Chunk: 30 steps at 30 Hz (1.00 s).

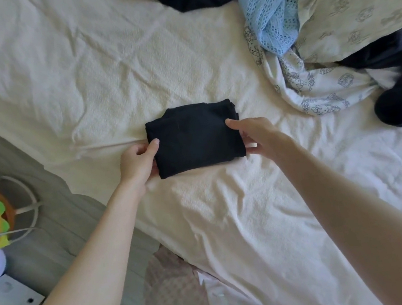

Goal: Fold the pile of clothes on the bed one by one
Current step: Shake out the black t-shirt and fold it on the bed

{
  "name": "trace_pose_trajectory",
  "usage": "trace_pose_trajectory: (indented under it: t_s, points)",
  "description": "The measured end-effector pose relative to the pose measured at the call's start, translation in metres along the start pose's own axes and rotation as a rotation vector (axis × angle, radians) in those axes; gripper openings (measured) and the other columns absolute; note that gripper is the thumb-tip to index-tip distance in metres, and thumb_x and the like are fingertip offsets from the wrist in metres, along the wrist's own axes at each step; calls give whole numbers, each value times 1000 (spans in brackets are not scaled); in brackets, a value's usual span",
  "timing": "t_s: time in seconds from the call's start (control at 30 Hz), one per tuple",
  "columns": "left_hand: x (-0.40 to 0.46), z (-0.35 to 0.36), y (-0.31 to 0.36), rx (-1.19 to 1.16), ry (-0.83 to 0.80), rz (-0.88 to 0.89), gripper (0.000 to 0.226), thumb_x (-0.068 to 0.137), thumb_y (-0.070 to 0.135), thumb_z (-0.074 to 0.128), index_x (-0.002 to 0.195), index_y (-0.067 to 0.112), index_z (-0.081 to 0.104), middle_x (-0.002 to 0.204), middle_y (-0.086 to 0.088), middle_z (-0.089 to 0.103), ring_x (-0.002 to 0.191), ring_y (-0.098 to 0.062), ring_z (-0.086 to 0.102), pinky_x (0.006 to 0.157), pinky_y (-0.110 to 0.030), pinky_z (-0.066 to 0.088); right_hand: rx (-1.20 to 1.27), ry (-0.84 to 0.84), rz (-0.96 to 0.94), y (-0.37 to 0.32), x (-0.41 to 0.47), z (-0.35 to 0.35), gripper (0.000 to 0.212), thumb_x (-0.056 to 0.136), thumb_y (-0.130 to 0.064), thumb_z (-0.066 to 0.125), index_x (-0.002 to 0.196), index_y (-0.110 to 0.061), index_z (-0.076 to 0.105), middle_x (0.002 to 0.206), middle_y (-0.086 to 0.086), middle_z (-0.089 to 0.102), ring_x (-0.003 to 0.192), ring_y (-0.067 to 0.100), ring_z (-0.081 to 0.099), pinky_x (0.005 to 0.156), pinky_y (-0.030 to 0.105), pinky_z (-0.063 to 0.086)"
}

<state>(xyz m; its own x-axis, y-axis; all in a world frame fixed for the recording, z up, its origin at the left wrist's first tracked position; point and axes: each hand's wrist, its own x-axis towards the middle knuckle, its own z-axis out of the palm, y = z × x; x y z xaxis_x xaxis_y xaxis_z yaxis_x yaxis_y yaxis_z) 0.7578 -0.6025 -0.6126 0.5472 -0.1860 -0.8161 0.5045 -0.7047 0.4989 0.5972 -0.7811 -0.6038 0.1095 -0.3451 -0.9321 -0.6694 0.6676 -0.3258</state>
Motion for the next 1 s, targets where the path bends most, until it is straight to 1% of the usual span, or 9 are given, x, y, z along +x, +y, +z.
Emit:
trace_pose_trajectory:
  t_s: [0.07,0.17,0.3,0.37,0.5,0.57,0.77,0.93,1.0]
  points:
    - [-5,-7,1,-74,-93,-42,20,94,21,58,105,5,60,97,-8,66,82,-22,66,68,-28,56,47,-36,3,3,-3,-2,32,84,-24,71,109,-7,64,109,9,68,101,25,65,88,40,54]
    - [-18,-15,6,-104,-180,-54,10,95,17,55,98,8,59,91,-7,66,76,-19,65,69,-29,57,100,-67,7,7,-17,-5,30,86,-17,68,114,-6,61,113,9,66,101,24,64,86,37,54]
    - [-47,-21,13,-51,-166,-35,6,95,16,55,95,12,59,87,-5,66,74,-17,64,66,-28,53,130,-85,6,14,-54,-8,23,90,-15,63,111,-8,59,114,9,65,102,25,63,84,37,52]
    - [-66,-27,13,-42,-169,-26,7,94,19,57,98,13,60,89,-5,67,77,-19,65,68,-30,54,141,-89,0,22,-79,-12,27,91,-16,62,116,-8,58,115,9,64,104,25,62,83,36,51]
    - [-117,-43,1,-17,-217,-41,8,92,20,60,98,15,62,91,-8,69,79,-21,66,68,-31,54,199,-107,-35,51,-135,-28,31,90,-17,63,119,-7,58,115,9,64,104,25,62,90,37,50]
    - [-147,-48,-1,5,-256,-33,12,92,20,60,101,13,62,91,-9,69,79,-21,66,65,-29,53,240,-83,-57,70,-168,-36,28,90,-17,64,115,-7,60,114,9,66,103,25,63,89,37,51]
    - [-218,-52,-1,163,-397,70,10,92,20,61,100,15,60,94,-9,70,80,-21,67,62,-27,53,441,48,-133,152,-252,-45,21,91,-17,62,109,-6,63,107,11,70,95,27,67,76,34,54]
    - [-247,-54,-34,346,-523,92,14,92,18,61,104,11,58,100,-13,67,85,-24,66,64,-28,52,616,152,-112,235,-297,-26,21,91,-17,62,108,-7,62,105,11,70,93,26,67,74,31,52]
    - [-258,-54,-46,421,-556,112,14,92,18,60,105,12,58,101,-13,67,84,-23,65,63,-27,51,703,184,-103,265,-315,-12,18,91,-17,61,106,-8,63,102,9,71,91,25,68,69,29,53]
